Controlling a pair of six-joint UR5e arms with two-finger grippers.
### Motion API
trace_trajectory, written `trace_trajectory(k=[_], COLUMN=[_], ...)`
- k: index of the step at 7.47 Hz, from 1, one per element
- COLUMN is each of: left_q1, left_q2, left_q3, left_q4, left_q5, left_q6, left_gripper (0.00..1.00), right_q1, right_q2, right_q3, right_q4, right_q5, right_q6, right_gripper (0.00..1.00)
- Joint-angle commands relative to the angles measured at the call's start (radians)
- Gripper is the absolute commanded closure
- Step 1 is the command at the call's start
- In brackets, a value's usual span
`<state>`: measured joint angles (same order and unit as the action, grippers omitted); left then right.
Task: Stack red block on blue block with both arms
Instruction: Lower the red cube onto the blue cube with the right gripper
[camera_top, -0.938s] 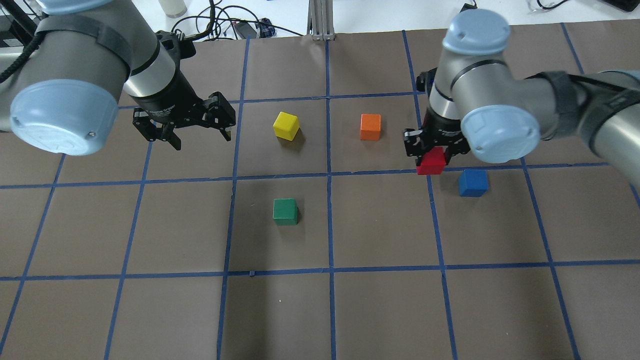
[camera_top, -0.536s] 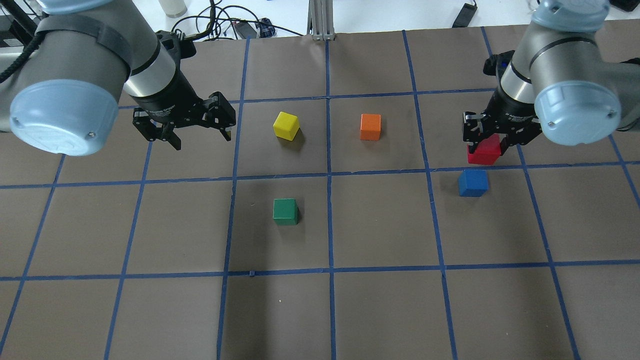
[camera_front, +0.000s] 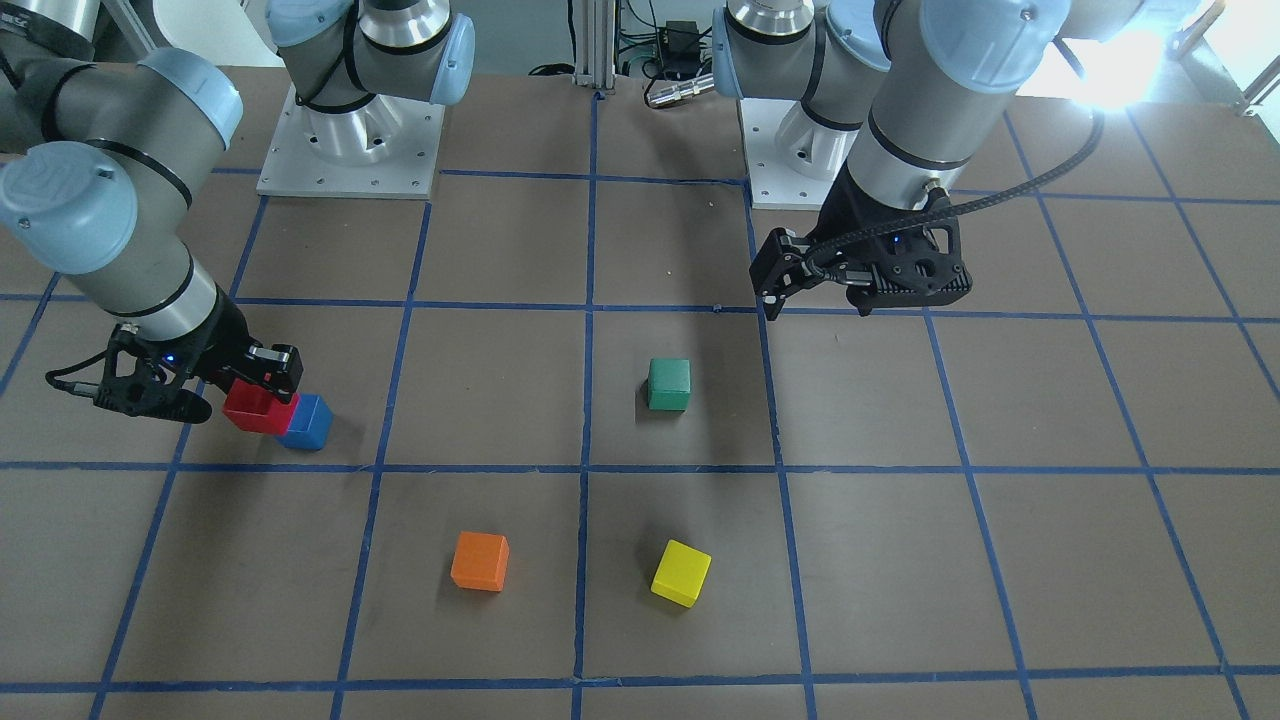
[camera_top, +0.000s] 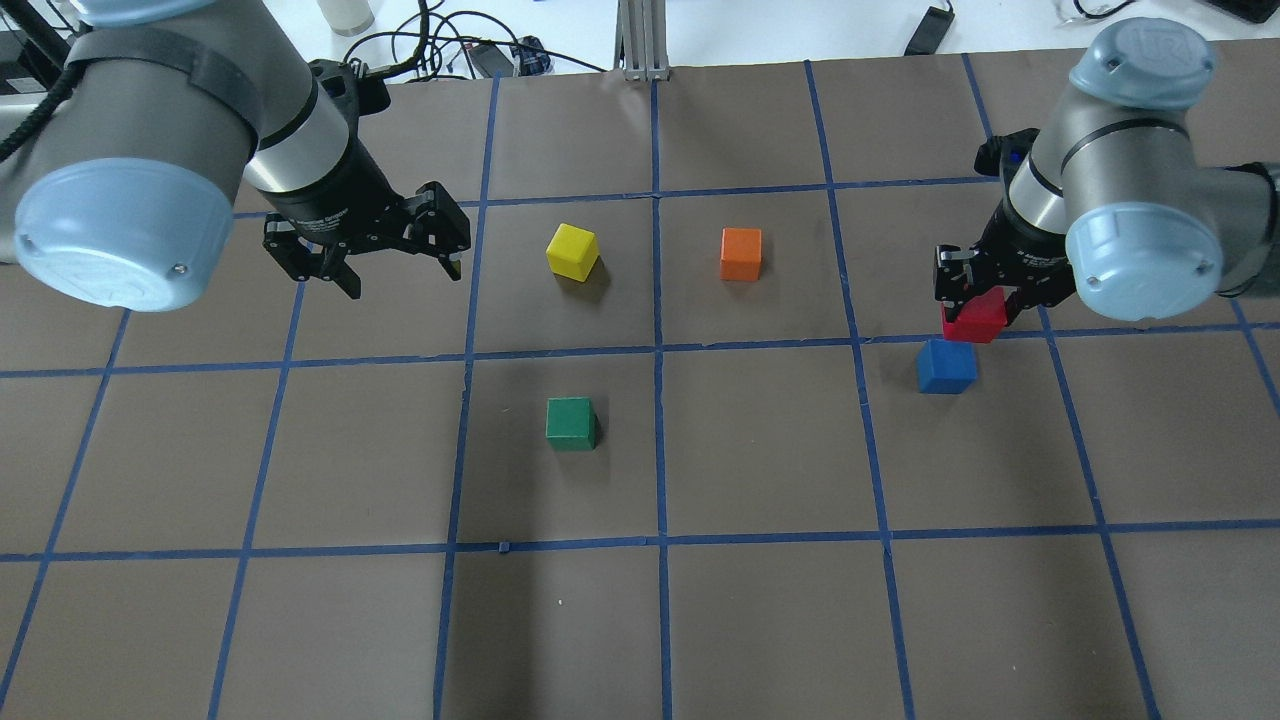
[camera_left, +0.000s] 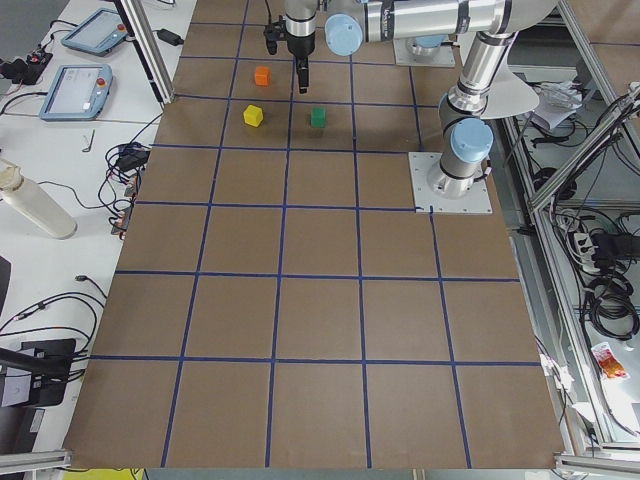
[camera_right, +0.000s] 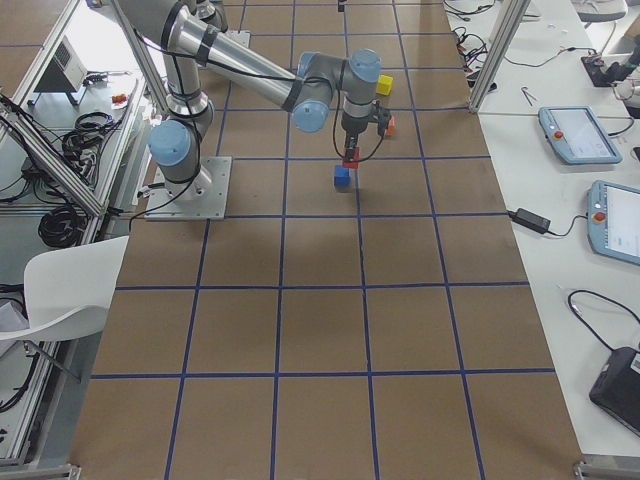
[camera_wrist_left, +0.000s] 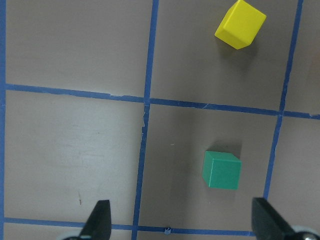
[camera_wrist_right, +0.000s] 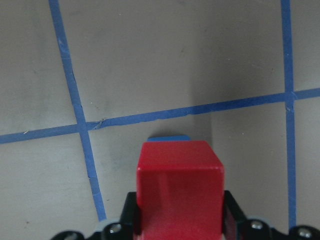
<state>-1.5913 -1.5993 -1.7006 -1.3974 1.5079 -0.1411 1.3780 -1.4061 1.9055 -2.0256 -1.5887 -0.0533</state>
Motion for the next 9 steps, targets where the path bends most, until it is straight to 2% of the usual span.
trace_trajectory(k=[1, 5, 6, 8, 9], left_q1=[0.001, 0.001, 0.001, 0.001, 0.001], left_q2=[-0.002, -0.007, -0.005, -0.002, -0.002], left_q3=[-0.001, -0.002, -0.002, -0.002, -0.002], left_q4=[0.000, 0.000, 0.000, 0.000, 0.000], left_q5=[0.000, 0.000, 0.000, 0.000, 0.000], left_q6=[0.000, 0.000, 0.000, 0.000, 0.000], left_gripper=[0.00, 0.00, 0.00, 0.00, 0.00], right_q1=[-0.001, -0.001, -0.001, -0.001, -0.001], right_q2=[0.001, 0.004, 0.004, 0.004, 0.004], right_q3=[0.041, 0.058, 0.070, 0.078, 0.078], right_q4=[-0.028, -0.059, -0.064, -0.091, -0.091], right_q5=[0.001, 0.003, 0.003, 0.003, 0.003], right_q6=[0.004, 0.003, 0.000, -0.002, -0.003], right_gripper=[0.94, 0.93, 0.87, 0.87, 0.78])
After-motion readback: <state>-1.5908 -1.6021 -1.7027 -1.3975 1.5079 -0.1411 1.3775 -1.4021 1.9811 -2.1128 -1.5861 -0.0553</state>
